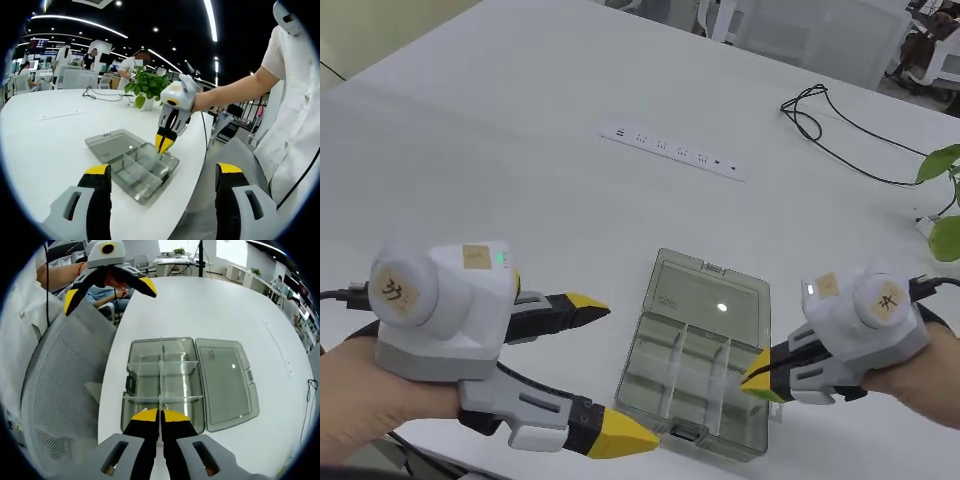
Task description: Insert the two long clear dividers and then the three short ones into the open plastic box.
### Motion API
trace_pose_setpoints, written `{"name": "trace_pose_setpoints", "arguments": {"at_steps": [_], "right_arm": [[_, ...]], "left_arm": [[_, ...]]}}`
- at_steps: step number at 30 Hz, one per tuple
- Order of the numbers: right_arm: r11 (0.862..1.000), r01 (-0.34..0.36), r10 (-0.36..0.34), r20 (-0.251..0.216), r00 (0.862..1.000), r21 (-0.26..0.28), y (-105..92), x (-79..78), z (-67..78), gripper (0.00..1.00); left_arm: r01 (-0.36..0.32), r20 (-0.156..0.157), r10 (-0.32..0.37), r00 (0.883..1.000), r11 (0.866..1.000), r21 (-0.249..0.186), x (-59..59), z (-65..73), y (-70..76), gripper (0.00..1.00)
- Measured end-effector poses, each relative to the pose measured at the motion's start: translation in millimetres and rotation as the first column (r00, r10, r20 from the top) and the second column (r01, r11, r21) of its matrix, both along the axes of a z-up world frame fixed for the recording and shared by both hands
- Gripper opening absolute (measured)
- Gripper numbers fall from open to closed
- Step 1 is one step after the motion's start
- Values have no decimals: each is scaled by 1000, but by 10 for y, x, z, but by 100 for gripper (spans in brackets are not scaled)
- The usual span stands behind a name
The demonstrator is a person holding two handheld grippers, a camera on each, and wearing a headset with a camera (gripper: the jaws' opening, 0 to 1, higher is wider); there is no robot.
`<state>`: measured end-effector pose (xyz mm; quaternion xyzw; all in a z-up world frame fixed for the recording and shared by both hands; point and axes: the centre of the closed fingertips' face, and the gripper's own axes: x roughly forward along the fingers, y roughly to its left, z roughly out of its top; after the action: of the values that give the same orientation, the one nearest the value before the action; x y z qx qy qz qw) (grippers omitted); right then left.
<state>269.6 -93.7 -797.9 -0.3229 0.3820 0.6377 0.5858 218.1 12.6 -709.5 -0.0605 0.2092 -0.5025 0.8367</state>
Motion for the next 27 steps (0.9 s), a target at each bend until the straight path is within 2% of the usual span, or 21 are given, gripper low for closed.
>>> {"name": "trace_pose_setpoints", "arguments": {"at_steps": [10, 16, 22, 23, 24, 27], "right_arm": [[1000, 14, -14, -7, 1000, -3, -2, -9, -111, 3], [1000, 19, -19, -6, 1000, 5, -1, -9, -114, 3], [1000, 12, -12, 15, 1000, -2, 3, -16, -160, 3], [1000, 16, -16, 14, 1000, -5, 3, -7, -165, 3], [999, 40, -40, -10, 999, -14, 3, 0, -160, 3], [1000, 4, -4, 0, 1000, -23, 7, -7, -158, 3]], "left_arm": [[0, -2, 0, 1000, 1000, 2, -2, -14, -2, 87], [-3, -1, 3, 1000, 1000, 0, -1, -17, 8, 87], [0, 0, 0, 1000, 1000, -5, 5, -13, -5, 86], [-1, -1, 1, 1000, 1000, -3, 6, -17, -5, 86], [-1, -1, 1, 1000, 1000, -3, 7, -16, -4, 86], [-3, 2, 3, 1000, 1000, -8, 9, -3, -6, 86]]}}
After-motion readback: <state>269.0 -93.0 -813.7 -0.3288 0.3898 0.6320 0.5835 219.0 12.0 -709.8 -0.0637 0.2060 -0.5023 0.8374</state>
